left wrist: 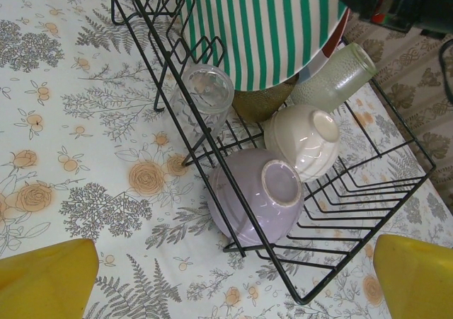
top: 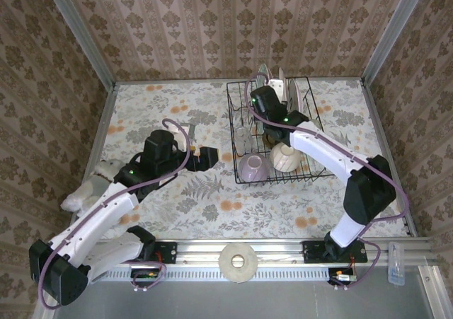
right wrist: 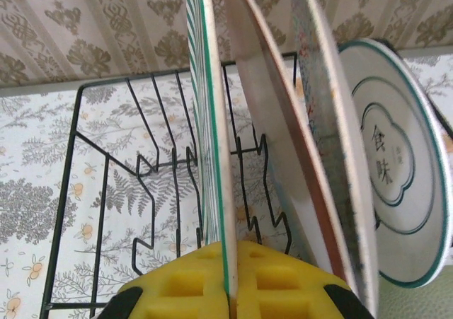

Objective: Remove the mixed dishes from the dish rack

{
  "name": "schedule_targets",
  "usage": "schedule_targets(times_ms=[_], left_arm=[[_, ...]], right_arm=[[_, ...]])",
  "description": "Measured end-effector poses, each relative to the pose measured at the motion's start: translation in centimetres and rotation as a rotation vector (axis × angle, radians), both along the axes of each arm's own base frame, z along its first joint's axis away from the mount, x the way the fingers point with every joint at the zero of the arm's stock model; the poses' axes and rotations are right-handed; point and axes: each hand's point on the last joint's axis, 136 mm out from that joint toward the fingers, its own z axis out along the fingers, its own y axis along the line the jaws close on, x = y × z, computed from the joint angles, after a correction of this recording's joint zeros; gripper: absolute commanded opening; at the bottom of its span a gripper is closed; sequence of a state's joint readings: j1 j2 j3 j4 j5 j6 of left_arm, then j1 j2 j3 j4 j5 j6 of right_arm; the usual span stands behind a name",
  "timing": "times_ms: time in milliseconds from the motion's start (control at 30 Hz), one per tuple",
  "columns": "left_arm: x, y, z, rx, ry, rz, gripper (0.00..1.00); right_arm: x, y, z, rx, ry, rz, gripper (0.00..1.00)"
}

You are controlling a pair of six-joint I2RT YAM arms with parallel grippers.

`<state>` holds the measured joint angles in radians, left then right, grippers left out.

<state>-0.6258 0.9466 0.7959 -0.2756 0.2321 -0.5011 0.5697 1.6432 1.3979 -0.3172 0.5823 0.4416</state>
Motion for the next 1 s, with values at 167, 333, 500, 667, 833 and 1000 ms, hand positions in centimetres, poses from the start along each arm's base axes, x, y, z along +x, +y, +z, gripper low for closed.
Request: schedule_targets(times_ms=[167,333,500,667,833,1000], left_arm=[[0.0,0.0,0.0,0.001,0.000,0.000,1.00],[0.2,0.2,0.0,0.004,-0.003,0.009,1.00],[0.5,0.4,-0.1,0.010,-0.003,0.020,1.00],[1.4,-0.1,-0.1,-0.003,0.004,0.011,1.00],[2.5,-1.1,0.7,-0.053,-0.009,-0.026,1.00],[3.5,-2.4,3.2,-0.171,-0.066,-0.081,1.00]], right_arm=[[-0.6,-0.5,2.4,0.002,-0.046,0.004,0.00],[-1.5,-1.0,4.9,0.014,-0.091,0.015,0.00],[-3.1,-1.8,8.7,0.065,-0.166,0.029,0.00],[-6.0,-3.1,13.0,0.137,-0.251,0.058,0.00],[-8.6,-4.5,14.6,0.201,-0.273,0.111,0.00],[-10.4,-6.6,14.0,0.302,-0.240,0.151,0.00]])
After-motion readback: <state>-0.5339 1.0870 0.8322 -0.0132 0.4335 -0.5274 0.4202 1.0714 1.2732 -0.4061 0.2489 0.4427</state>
